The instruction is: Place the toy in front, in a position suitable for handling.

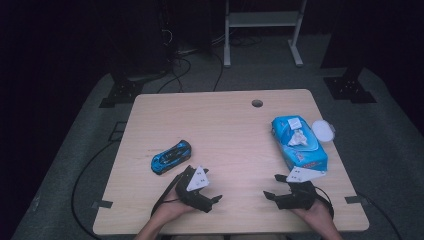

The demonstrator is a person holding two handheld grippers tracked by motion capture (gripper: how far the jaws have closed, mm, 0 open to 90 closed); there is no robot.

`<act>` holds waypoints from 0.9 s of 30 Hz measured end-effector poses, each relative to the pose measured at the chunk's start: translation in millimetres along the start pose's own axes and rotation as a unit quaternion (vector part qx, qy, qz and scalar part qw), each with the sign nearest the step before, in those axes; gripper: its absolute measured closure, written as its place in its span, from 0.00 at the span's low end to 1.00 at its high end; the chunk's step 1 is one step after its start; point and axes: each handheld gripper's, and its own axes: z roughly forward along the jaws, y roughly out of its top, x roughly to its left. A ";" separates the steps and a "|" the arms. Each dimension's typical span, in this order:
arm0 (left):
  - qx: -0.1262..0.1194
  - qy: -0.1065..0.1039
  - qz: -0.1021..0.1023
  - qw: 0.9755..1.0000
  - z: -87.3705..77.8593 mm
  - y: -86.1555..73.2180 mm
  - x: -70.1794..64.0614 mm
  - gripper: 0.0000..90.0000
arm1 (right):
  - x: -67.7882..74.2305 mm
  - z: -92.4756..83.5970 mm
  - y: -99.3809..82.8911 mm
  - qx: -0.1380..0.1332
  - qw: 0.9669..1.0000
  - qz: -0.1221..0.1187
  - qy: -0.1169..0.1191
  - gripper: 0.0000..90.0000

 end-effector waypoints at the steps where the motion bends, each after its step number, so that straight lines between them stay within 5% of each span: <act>1: 0.000 0.000 0.000 1.000 -0.7 1.4 0.4 0.08 | -0.6 -0.6 -0.1 -0.002 1.000 0.000 0.000 0.27; 16: 0.001 0.019 0.015 1.000 -26.7 9.4 19.6 0.07 | -0.3 0.2 2.7 -0.006 1.000 0.002 -0.003 0.26; 23: 0.019 0.033 0.008 0.999 -43.6 9.1 42.1 0.07 | -1.1 0.2 2.5 -0.005 1.000 0.004 -0.002 0.26; 27: 0.048 0.040 0.002 0.998 -55.9 11.1 66.7 0.07 | -1.5 0.4 2.6 -0.005 1.000 0.005 -0.001 0.26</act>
